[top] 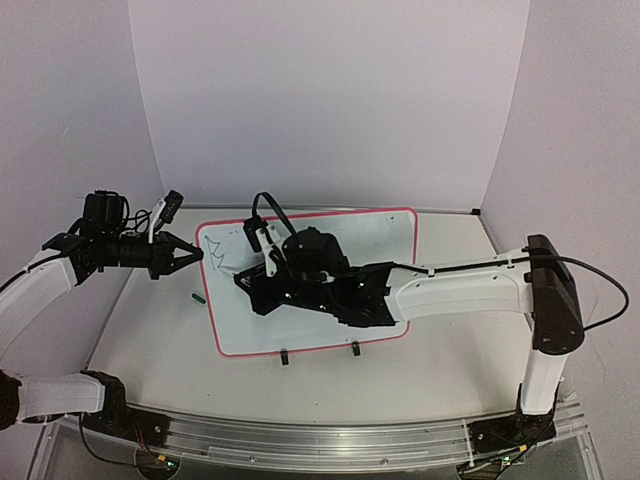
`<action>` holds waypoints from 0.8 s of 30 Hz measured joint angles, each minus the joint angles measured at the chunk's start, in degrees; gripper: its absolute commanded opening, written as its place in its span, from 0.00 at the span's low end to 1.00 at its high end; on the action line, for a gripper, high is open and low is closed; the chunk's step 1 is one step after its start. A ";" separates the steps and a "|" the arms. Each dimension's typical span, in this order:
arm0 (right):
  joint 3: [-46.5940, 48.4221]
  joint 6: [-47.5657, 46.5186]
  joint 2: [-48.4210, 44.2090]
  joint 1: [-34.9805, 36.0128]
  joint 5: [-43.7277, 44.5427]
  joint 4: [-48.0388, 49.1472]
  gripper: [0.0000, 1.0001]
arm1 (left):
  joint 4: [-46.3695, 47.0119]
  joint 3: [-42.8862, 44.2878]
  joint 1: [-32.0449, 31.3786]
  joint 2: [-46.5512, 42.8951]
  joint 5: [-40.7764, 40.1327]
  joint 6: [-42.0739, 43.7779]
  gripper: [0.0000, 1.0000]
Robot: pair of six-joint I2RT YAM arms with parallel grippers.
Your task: Write a sentence on the whiteboard
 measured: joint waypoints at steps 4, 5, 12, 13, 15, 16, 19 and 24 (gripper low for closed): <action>0.48 -0.02 0.70 0.19 -0.46 -0.36 0.00 | 0.00 0.00 0.00 0.00 0.00 0.00 0.00; 0.63 -0.02 0.79 0.20 -0.55 -0.49 0.00 | 0.00 0.00 0.00 0.00 0.00 0.00 0.00; 2.02 -0.07 1.22 0.17 -0.71 -0.43 0.00 | -0.02 0.00 0.00 -0.02 -0.01 0.01 0.00; 2.05 -0.07 1.22 0.17 -0.84 -0.39 0.00 | -0.02 0.00 0.00 -0.02 -0.02 0.02 0.00; 2.05 -0.09 1.22 0.17 -1.59 -0.33 0.00 | -0.02 0.00 0.00 -0.02 -0.02 0.02 0.00; 2.05 -0.09 1.22 0.19 -2.19 -0.16 0.00 | -0.02 0.00 0.00 -0.02 -0.02 0.03 0.00; 1.50 -0.13 1.05 0.18 -4.44 1.59 0.00 | -0.02 0.00 0.00 -0.05 -0.09 0.03 0.00; -2.59 -0.14 -2.25 0.52 -6.60 3.13 0.00 | -0.36 0.00 0.00 -0.26 -0.22 0.04 0.00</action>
